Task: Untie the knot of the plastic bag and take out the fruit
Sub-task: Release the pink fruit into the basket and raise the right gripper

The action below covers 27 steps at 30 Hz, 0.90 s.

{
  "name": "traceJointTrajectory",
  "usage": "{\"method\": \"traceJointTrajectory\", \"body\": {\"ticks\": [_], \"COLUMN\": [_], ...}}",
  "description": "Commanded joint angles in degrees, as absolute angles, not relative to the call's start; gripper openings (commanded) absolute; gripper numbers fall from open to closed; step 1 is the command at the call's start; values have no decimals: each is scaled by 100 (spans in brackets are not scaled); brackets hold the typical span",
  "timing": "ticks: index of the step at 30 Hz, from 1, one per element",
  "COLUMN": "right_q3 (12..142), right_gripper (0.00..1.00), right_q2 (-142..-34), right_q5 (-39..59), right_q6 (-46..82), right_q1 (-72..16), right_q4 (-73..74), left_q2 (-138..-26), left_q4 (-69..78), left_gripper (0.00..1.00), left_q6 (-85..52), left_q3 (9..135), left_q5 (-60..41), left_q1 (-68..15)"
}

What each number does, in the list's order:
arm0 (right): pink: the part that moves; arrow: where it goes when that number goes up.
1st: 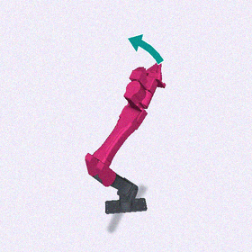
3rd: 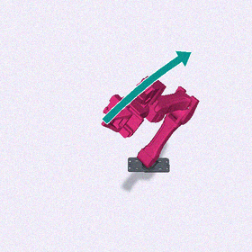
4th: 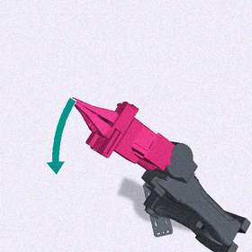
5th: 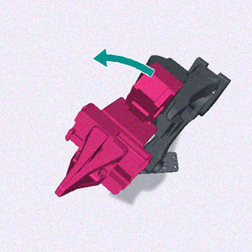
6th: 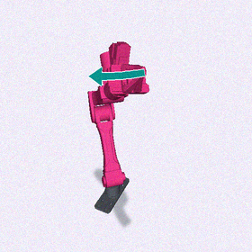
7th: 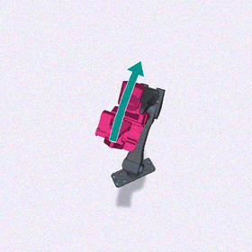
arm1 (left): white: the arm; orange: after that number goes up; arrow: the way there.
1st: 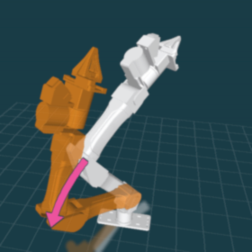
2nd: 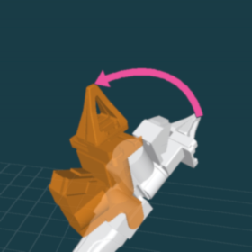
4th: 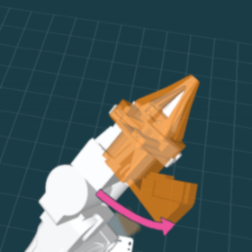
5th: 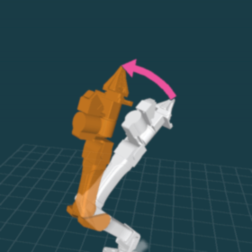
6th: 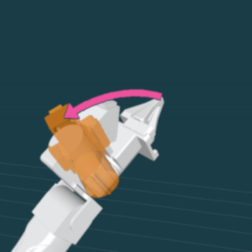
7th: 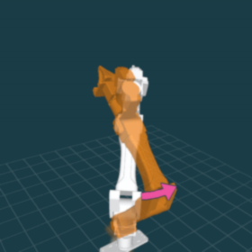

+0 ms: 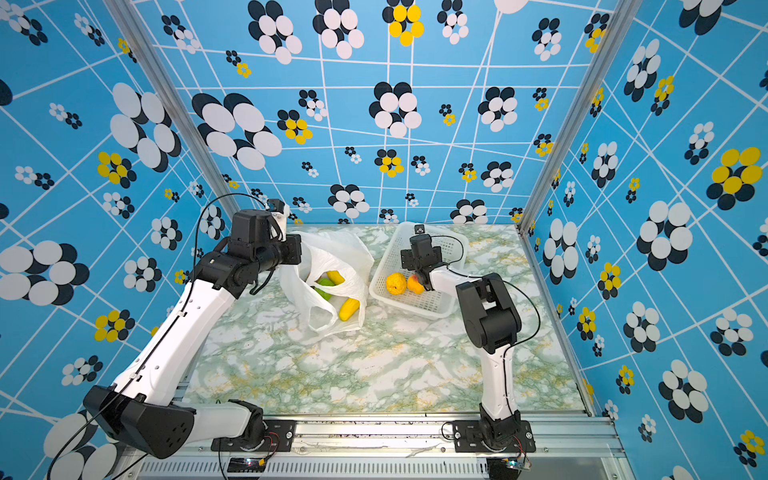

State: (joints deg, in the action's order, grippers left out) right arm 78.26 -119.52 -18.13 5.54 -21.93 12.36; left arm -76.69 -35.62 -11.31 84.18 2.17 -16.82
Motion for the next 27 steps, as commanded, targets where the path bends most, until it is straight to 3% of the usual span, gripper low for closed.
{"method": "traceJointTrajectory", "body": {"ticks": [1, 11, 17, 19, 23, 27], "right_q3": [7771, 8100, 6166, 5940, 6661, 5596], "right_gripper": [99, 99, 99, 99, 99, 99], "right_q2": [-11952, -12097, -11063, -10846, -10736, -9865], "right_q5": [-1969, -2094, -2233, -1901, -1260, -332], "right_q6": [632, 768, 884, 977, 1218, 1640], "right_q1": [-2206, -2190, -2184, -2107, -2066, -2182], "right_q4": [1225, 773, 3393, 3442, 1574, 2777], "left_q2": [-7526, -7515, -7497, -7505, -7523, -7515], "left_q4": [-3542, -3551, -3550, -3542, -3551, -3555], "left_gripper": [0, 0, 0, 0, 0, 0], "left_q6": [-1120, -1115, -1115, -1125, -1134, -1134], "left_q3": [8528, 8529, 8521, 8526, 8539, 8543], "left_q5": [296, 313, 310, 290, 225, 229], "left_q1": [-1639, -1642, -1636, -1642, -1636, -1639]}}
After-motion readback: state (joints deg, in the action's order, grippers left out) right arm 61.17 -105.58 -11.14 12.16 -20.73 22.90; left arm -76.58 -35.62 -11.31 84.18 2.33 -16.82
